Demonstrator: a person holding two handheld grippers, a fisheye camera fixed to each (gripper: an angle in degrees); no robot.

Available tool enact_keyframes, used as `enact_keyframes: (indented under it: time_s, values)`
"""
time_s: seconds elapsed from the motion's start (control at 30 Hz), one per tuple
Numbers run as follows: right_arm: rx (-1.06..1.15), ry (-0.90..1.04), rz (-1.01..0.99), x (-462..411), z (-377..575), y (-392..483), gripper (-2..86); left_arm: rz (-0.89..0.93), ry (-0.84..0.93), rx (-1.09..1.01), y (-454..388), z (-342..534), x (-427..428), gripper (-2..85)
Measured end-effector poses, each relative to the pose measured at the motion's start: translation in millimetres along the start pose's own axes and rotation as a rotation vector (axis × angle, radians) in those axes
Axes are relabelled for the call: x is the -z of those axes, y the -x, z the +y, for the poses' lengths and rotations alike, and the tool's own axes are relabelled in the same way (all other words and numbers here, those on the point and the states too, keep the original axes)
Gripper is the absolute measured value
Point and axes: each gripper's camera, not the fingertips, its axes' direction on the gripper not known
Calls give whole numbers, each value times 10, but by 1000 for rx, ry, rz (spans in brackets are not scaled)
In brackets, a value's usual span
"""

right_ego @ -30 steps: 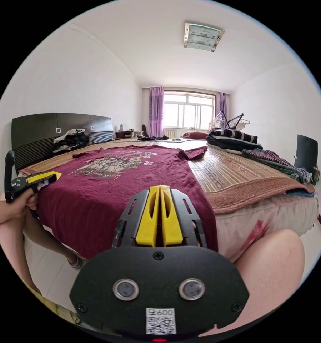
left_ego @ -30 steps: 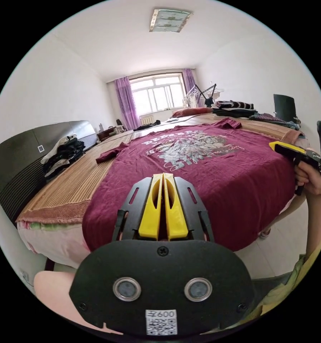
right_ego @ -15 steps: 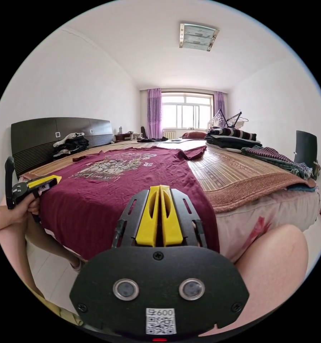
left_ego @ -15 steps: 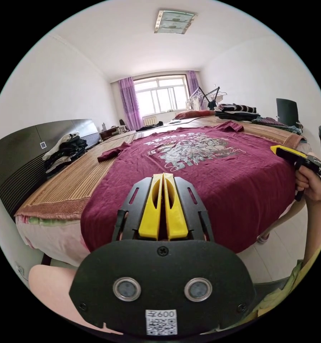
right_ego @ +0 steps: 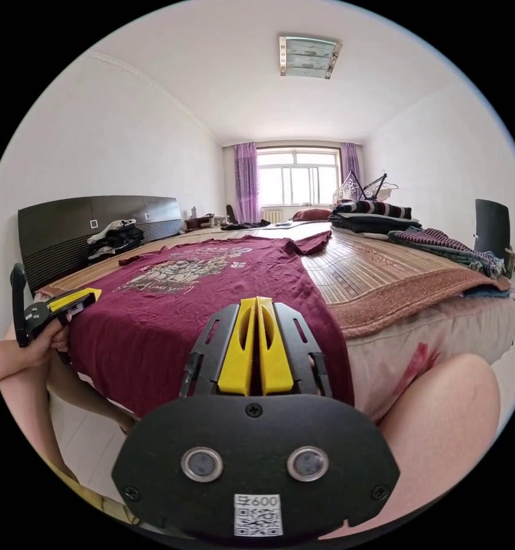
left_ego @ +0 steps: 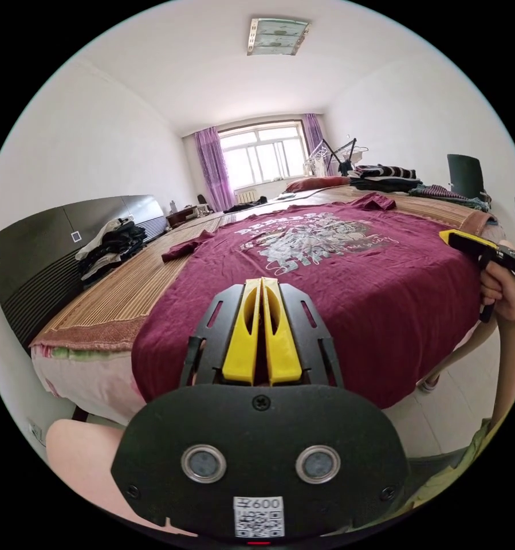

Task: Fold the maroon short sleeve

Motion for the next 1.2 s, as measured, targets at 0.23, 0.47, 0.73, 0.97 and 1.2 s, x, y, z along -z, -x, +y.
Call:
enact_keyframes:
  time_s: [0.23,0.47,0.73,0.97,1.2]
  values:
    - [-16,-8,0,12,8,-31,-9,-29,-7,-11,-113,-11,17,2]
    - [-1,26,-6,0,-55,-46,-9,30,7,-41,-107,-54,8,2]
    - [-57,2,-40,26,-21,-149,-8,-72,-9,-115,-412,-61,57,3]
    - [-30,8,-9,22,-32,-46,-8,-40,-15,-75,-469,-74,77,3]
    - [50,10,38,11,-22,138,-8,27,17,-46,-488,-143,79,4]
